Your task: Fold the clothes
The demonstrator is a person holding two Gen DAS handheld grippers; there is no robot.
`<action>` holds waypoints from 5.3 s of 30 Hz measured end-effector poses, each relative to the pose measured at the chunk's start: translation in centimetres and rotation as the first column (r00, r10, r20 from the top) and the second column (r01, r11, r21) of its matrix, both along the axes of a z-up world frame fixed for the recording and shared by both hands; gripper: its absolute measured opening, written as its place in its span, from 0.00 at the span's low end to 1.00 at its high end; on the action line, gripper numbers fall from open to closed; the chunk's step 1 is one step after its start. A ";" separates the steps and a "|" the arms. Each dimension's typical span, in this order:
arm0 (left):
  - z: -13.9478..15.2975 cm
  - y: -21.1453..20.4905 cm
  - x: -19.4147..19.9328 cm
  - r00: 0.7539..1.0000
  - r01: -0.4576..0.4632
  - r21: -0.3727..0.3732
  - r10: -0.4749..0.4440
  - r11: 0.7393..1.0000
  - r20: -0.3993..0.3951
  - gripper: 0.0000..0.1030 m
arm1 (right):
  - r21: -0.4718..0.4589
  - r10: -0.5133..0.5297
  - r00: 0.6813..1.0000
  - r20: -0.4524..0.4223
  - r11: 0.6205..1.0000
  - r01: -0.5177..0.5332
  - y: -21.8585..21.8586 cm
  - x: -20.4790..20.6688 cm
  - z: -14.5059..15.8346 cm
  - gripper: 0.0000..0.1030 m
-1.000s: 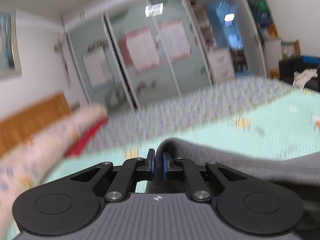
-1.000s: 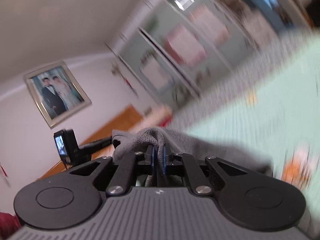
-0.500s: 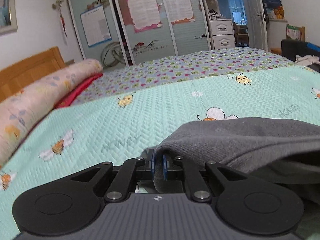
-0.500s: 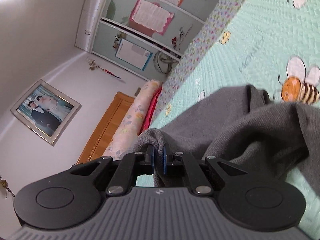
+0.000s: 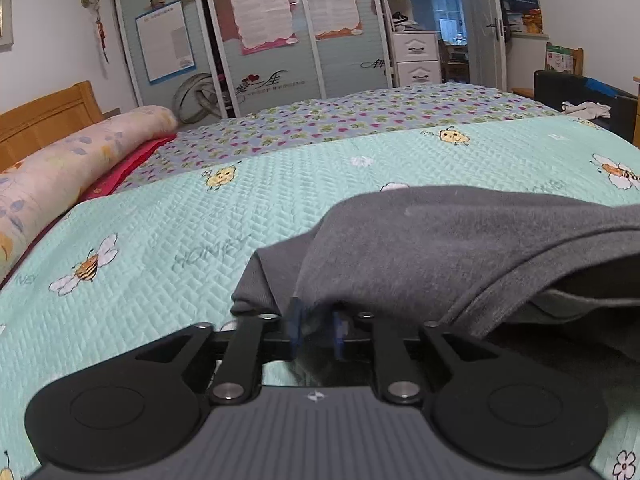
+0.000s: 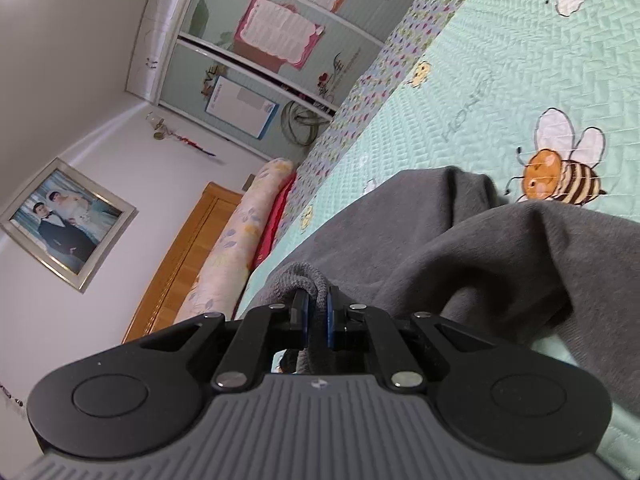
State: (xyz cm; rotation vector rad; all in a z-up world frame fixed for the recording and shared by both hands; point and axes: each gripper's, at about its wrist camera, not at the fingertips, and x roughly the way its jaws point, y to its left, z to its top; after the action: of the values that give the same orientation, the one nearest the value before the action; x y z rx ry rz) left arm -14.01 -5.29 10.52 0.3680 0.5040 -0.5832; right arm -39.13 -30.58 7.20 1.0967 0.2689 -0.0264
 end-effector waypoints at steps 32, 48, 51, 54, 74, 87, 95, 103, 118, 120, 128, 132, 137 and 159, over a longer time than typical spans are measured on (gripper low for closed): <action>-8.9 4.2 -7.0 0.477 -0.368 -0.624 -0.437 0.689 -0.763 0.63 | -0.232 0.293 0.944 -0.151 0.918 -0.322 10.5 2.6 -1.6 0.08; -9.2 1.8 -6.9 0.497 -0.375 -0.619 -0.414 0.690 -0.762 0.70 | -0.281 0.312 0.929 -0.197 0.890 -0.359 12.7 3.2 -2.2 0.09; -9.6 0.6 -6.3 0.497 -0.356 -0.599 -0.398 0.717 -0.771 0.42 | -0.352 0.331 0.917 -0.224 0.850 -0.393 14.0 3.3 -1.7 0.09; -9.0 0.6 -5.8 0.533 -0.314 -0.582 -0.368 0.750 -0.762 0.12 | -0.404 0.332 0.906 -0.263 0.815 -0.416 14.6 3.4 -1.5 0.11; -2.9 21.2 -5.3 0.725 -0.470 -0.628 -0.135 0.620 -0.675 0.00 | -0.548 -0.187 0.942 -0.278 0.836 0.004 -0.4 5.4 1.1 0.70; -6.8 15.5 -7.0 0.656 -0.513 -0.614 -0.187 0.600 -0.731 0.69 | 0.022 -0.049 0.969 -0.241 0.998 0.056 0.2 3.3 -6.7 0.71; -8.1 9.9 -4.9 0.647 -0.420 -0.572 -0.209 0.705 -0.733 0.07 | -0.250 -0.032 0.985 -0.171 0.968 -0.012 3.1 3.3 0.0 0.19; 1.9 17.7 -5.6 0.841 -0.305 -0.802 -0.250 0.513 -0.480 0.07 | -0.388 0.107 0.994 -0.032 0.915 -0.111 6.6 -4.1 9.7 0.15; -7.1 24.0 -6.5 0.697 -0.509 -0.615 -0.131 0.602 -0.705 0.07 | -0.463 0.026 0.964 -0.265 0.873 -0.151 3.8 8.5 8.0 0.65; -7.2 24.1 -6.1 0.697 -0.498 -0.623 -0.149 0.603 -0.702 0.07 | -0.508 0.132 0.950 -0.282 0.820 -0.264 6.0 16.0 8.5 0.66; -8.5 23.9 -6.2 0.681 -0.494 -0.613 -0.164 0.617 -0.714 0.08 | -0.448 0.363 0.798 -0.481 0.681 -0.579 15.5 42.3 5.6 0.66; -7.7 23.2 -6.5 0.717 -0.438 -0.603 -0.146 0.667 -0.682 0.08 | -0.419 0.316 0.707 -0.633 0.628 -0.656 17.8 46.6 1.1 0.66; -6.4 22.4 -6.7 0.766 -0.388 -0.581 -0.099 0.716 -0.635 0.08 | -0.371 0.398 0.692 -0.603 0.628 -0.684 18.1 43.5 -1.0 0.23; 20.7 10.9 -5.5 0.968 0.221 -0.591 -0.101 0.776 0.229 0.08 | -0.635 -0.240 0.915 0.326 0.661 0.400 3.8 -1.3 25.9 0.03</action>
State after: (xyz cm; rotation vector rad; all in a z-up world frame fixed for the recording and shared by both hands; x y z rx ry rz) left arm -19.52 5.57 31.18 -0.1649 0.0788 -0.8370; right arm -40.41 -26.78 33.08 0.3637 -0.1451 -0.3075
